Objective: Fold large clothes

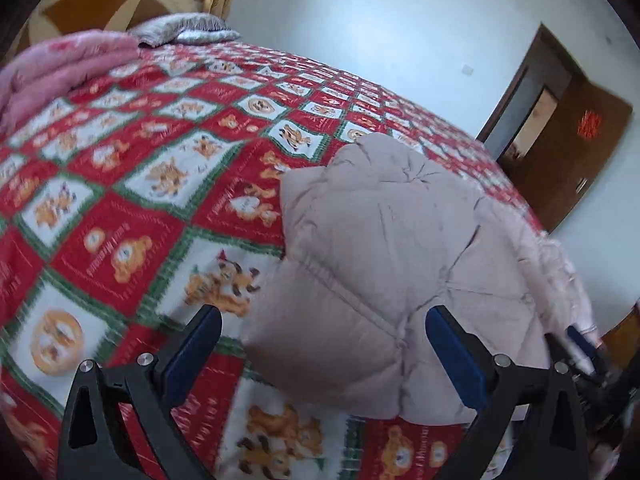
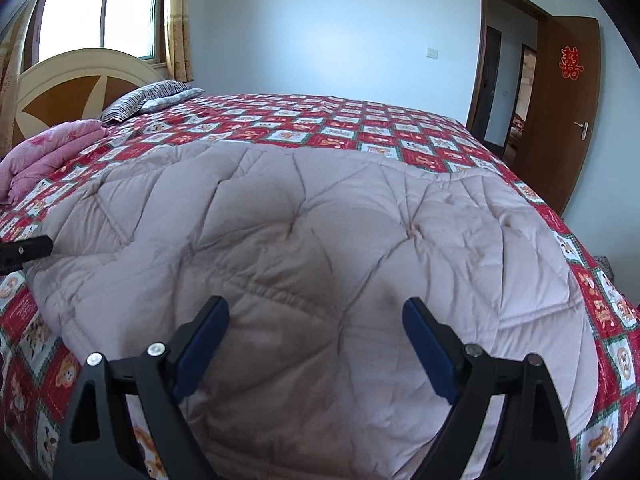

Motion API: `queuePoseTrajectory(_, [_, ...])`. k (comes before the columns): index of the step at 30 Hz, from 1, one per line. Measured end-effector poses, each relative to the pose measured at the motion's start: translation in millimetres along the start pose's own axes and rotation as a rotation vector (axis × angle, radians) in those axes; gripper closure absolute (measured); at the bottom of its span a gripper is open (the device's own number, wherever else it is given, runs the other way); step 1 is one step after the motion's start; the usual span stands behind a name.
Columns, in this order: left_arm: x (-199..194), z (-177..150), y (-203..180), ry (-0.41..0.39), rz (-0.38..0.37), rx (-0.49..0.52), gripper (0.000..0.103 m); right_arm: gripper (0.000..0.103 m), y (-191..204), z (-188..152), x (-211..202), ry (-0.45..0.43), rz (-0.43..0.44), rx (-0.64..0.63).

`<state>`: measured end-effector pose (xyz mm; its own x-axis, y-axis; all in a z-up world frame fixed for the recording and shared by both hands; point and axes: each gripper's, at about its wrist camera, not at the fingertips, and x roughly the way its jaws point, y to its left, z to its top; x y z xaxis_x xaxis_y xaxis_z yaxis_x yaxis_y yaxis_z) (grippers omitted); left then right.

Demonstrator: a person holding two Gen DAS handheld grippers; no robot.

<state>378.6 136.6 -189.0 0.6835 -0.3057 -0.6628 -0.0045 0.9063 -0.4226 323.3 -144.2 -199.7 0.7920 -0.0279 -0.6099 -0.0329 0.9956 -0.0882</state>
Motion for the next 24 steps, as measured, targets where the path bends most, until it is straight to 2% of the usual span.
queuePoseTrajectory(2, [10.7, -3.4, -2.5, 0.012, -0.071, -0.051, 0.001, 0.012, 7.8, -10.0, 6.4, 0.009, -0.029, -0.034])
queuePoseTrajectory(6, [42.7, 5.6, -9.2, 0.007, -0.023, -0.033, 0.001, 0.012, 1.8, -14.4, 18.3, 0.060, -0.016, 0.011])
queuePoseTrajectory(9, [55.8, 10.0, -3.6, -0.032, -0.065, -0.073, 0.003, 0.010, 4.4, -14.3, 26.1, 0.099, -0.031, -0.010])
queuePoseTrajectory(10, [54.7, 11.3, -1.7, -0.054, -0.099, -0.089, 0.009, 0.010, 5.4, -14.9, 30.2, 0.112, -0.038, -0.016])
queuePoseTrajectory(11, [54.2, 13.7, -2.3, -0.070, -0.127, -0.087, 0.032, 0.010, 5.5, -14.2, 33.6, 0.124, -0.041, -0.016])
queuePoseTrajectory(15, [50.0, 23.3, -18.2, -0.077, -0.154, 0.021, 0.066, 0.010, 6.6, -15.1, 33.7, 0.126, -0.063, -0.024])
queuePoseTrajectory(18, [35.3, 26.8, -38.3, -0.114, -0.148, 0.131, 0.076, 0.010, 11.9, -16.2, 33.7, 0.126, -0.086, -0.040])
queuePoseTrajectory(21, [13.7, 27.9, -59.5, -0.168, -0.152, 0.223, 0.078, 0.010, 12.2, -16.3, 34.3, 0.123, -0.091, -0.040])
queuePoseTrajectory(24, [-8.1, 29.2, -82.8, -0.227, -0.169, 0.316, 0.078, 0.010, 4.0, -17.6, 27.8, 0.103, -0.056, 0.000])
